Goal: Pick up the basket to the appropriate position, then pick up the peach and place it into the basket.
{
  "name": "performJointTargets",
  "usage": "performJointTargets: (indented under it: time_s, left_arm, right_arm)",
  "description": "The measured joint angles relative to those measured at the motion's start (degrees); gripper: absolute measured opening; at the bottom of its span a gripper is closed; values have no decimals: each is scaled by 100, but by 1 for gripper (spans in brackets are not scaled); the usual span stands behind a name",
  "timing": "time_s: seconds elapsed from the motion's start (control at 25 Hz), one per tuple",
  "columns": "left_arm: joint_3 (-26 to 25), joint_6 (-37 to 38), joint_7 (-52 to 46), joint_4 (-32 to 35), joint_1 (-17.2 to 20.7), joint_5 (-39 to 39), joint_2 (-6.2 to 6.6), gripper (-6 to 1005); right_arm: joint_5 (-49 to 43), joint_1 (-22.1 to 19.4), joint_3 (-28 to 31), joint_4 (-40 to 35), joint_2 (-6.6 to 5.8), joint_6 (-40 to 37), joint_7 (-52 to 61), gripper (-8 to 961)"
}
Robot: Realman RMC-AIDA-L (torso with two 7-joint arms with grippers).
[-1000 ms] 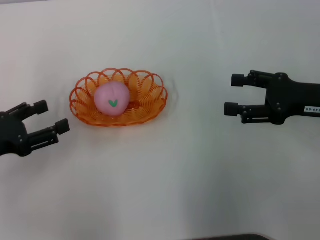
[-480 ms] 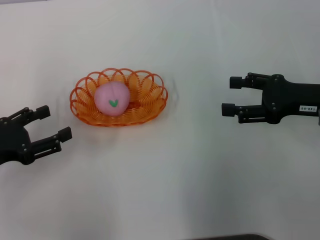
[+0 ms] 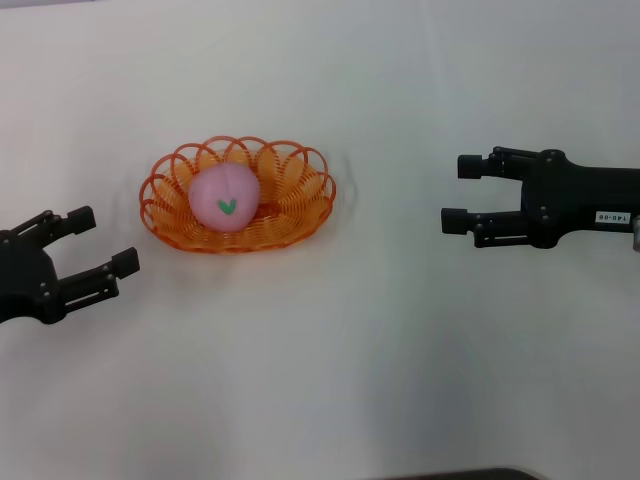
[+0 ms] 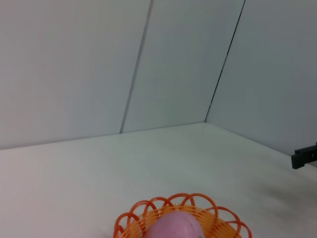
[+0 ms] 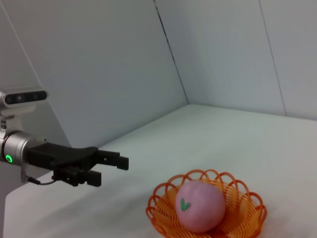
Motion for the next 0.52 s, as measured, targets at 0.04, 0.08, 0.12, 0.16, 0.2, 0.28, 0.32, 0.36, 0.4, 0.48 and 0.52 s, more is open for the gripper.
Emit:
performJointTargets:
  time_s: [0.04,0.08,0.12,0.16,0.2,0.28,0.32,0.36,0.4,0.48,0.52]
  left_arm:
    - [0,-1,-1,0,-1,-6,0,859]
    - [-1,-1,-1,0,0,-9,0,859]
    - [0,-1,-1,0,0,-11,1,858]
    - [-1,-1,-3,0,2,-12,1,858]
    - [-1,-1,-5,0,4,-12,0,858]
    - [0,-1,-9,0,3,-13,1,858]
    - [-1,-4,-10,0,-2,-13,0,858]
    - [-1,-8,-12,0,-5,-13,1,858]
    - [-1,-10,-13,0,-9,-13,1,858]
    - [0,-18,-22,0,-17,-13,1,858]
    - [0,-18,-22,0,-17,-13,1,858]
  right_arm:
    - [-27,9,12,0,4,2,0,924]
    - [-56,19,23,0,8,4,0,924]
    - [-81,27,29,0,11,8,0,924]
    - [-98,31,31,0,14,11,0,924]
    - [-105,34,31,0,16,14,0,924]
    - [-108,38,31,0,21,16,0,924]
    - [-108,41,31,0,23,16,0,924]
    - [-108,44,31,0,26,17,0,924]
    - [-108,49,31,0,29,17,0,924]
    - [-107,55,31,0,33,17,2,924]
    - [-108,61,31,0,36,17,3,924]
